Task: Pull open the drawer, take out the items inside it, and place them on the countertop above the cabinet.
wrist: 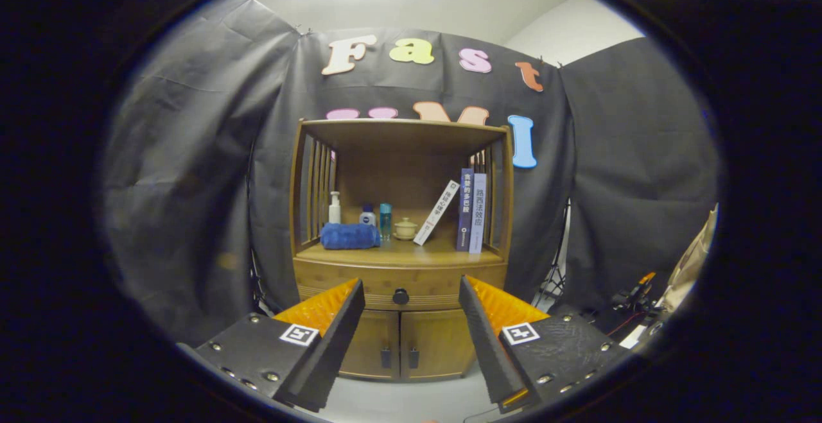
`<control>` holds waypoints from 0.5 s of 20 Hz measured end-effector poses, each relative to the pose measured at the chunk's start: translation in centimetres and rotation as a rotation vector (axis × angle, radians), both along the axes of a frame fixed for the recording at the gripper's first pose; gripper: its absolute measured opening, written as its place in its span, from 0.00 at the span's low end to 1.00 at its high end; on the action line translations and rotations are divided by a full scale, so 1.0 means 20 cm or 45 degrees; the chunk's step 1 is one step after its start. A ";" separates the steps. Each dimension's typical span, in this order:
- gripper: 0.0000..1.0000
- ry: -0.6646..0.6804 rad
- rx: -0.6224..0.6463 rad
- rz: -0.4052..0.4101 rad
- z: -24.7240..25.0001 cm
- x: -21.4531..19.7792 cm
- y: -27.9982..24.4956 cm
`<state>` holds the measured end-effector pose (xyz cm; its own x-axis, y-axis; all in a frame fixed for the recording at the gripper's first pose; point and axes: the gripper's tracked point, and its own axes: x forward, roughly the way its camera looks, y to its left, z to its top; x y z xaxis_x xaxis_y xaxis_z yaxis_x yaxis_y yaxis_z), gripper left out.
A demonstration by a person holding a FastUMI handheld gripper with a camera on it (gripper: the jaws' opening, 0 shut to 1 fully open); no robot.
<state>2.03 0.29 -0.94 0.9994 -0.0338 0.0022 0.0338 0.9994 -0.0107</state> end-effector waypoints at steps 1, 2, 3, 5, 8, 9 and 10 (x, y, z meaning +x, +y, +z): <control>0.89 0.013 -0.003 -0.011 -0.03 0.03 -0.01; 0.89 0.025 -0.003 -0.022 -0.05 0.08 -0.01; 0.89 0.040 -0.008 -0.042 -0.08 0.14 -0.02; 0.89 0.065 -0.023 -0.105 -0.14 0.27 -0.05; 0.89 0.085 0.011 -0.068 -0.24 0.51 0.04; 0.89 0.102 0.050 -0.036 -0.30 0.60 0.07; 0.89 0.129 0.081 -0.016 -0.35 0.69 0.09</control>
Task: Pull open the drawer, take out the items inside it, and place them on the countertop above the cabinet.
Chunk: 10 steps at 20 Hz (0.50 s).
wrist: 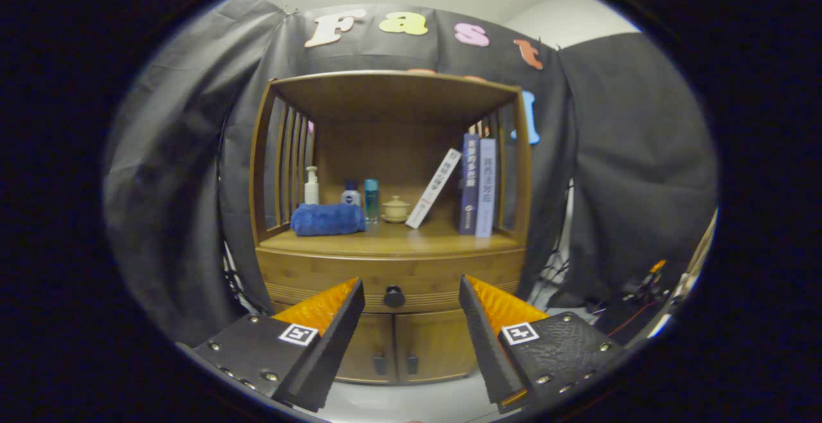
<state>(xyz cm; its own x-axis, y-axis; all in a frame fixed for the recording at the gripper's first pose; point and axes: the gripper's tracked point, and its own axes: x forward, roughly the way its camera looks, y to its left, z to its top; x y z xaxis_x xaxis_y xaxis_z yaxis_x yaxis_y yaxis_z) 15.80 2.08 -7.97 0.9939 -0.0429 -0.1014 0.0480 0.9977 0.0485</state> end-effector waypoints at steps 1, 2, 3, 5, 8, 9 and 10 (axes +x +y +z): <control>0.89 0.026 0.025 0.015 -0.06 0.07 0.01; 0.89 0.046 0.049 0.031 -0.11 0.15 0.02; 0.89 0.073 0.070 0.038 -0.18 0.23 0.03; 0.85 0.138 0.096 0.069 -0.30 0.35 0.04; 0.86 0.240 0.116 0.094 -0.47 0.50 0.05; 0.79 0.264 0.121 0.107 -0.52 0.57 0.05; 0.77 0.283 0.131 0.124 -0.56 0.62 0.06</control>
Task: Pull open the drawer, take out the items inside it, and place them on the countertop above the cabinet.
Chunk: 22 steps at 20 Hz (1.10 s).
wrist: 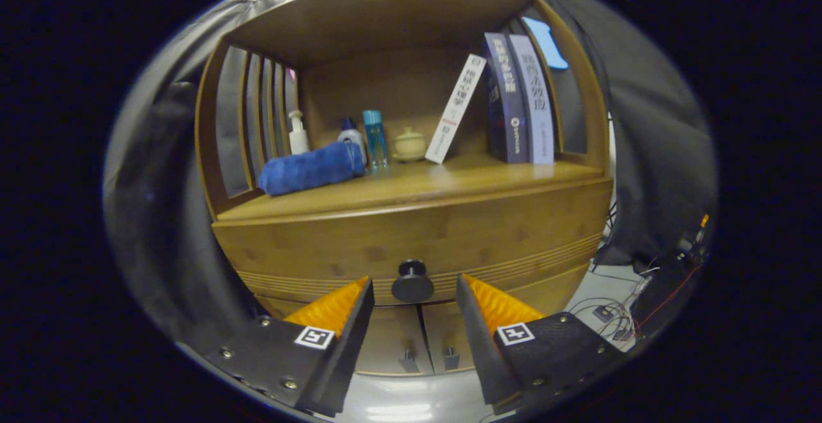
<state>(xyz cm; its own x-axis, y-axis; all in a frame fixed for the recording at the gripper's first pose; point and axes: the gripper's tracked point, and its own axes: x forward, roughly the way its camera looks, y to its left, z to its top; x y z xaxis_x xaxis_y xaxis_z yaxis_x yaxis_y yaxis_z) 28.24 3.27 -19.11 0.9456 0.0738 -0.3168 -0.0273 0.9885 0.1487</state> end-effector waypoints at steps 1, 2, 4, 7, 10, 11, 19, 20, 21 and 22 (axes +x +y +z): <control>0.77 0.010 0.009 0.020 -0.03 0.04 0.01; 0.77 0.024 0.011 0.033 -0.05 0.08 0.01; 0.77 0.039 0.012 0.033 -0.08 0.14 0.01; 0.56 0.047 0.020 0.023 -0.08 0.19 0.00; 0.46 0.038 0.042 0.040 -0.07 0.18 0.03; 0.41 0.054 0.030 0.045 -0.09 0.17 0.03; 0.23 0.083 -0.028 0.008 -0.07 -0.02 0.02; 0.23 0.089 -0.035 -0.004 -0.07 -0.08 0.02; 0.23 0.088 -0.041 -0.015 -0.07 -0.14 0.01; 0.23 0.094 -0.044 -0.026 -0.07 -0.20 0.00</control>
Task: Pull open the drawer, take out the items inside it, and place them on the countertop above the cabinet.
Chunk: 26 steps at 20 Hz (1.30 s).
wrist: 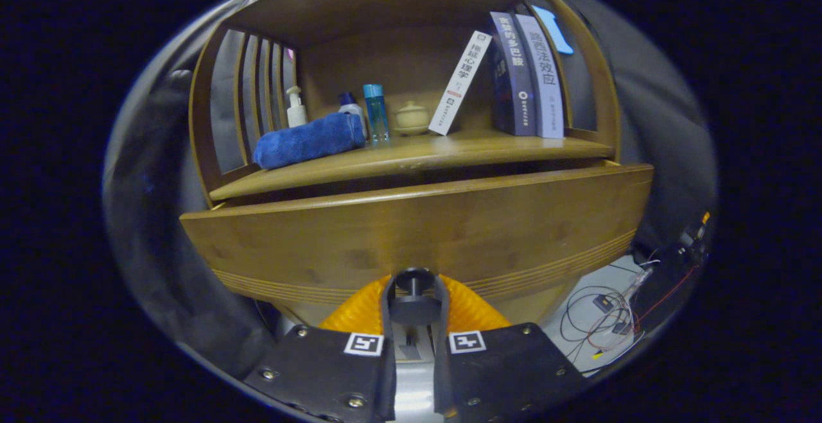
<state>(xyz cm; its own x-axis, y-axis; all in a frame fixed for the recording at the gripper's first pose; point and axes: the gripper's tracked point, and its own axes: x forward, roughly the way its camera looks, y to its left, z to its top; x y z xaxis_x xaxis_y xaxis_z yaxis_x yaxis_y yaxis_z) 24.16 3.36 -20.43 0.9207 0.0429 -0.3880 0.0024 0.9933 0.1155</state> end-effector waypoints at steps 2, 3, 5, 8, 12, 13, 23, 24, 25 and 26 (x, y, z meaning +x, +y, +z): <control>0.23 0.002 -0.007 -0.017 0.01 -0.14 -0.01; 0.23 0.002 -0.017 -0.024 0.01 -0.21 -0.02; 0.23 0.010 -0.041 -0.035 0.01 -0.34 -0.03; 0.23 0.048 -0.058 -0.061 -0.03 -0.52 -0.04; 0.23 0.081 -0.062 -0.086 -0.05 -0.68 -0.04; 0.23 0.069 -0.045 -0.102 -0.05 -0.70 -0.04; 0.28 0.052 0.006 -0.101 -0.05 -0.72 -0.04; 0.32 0.038 0.017 -0.098 -0.03 -0.72 -0.03; 0.37 0.009 0.031 -0.096 0.00 -0.73 -0.02; 0.42 -0.030 0.027 -0.108 0.05 -0.72 -0.01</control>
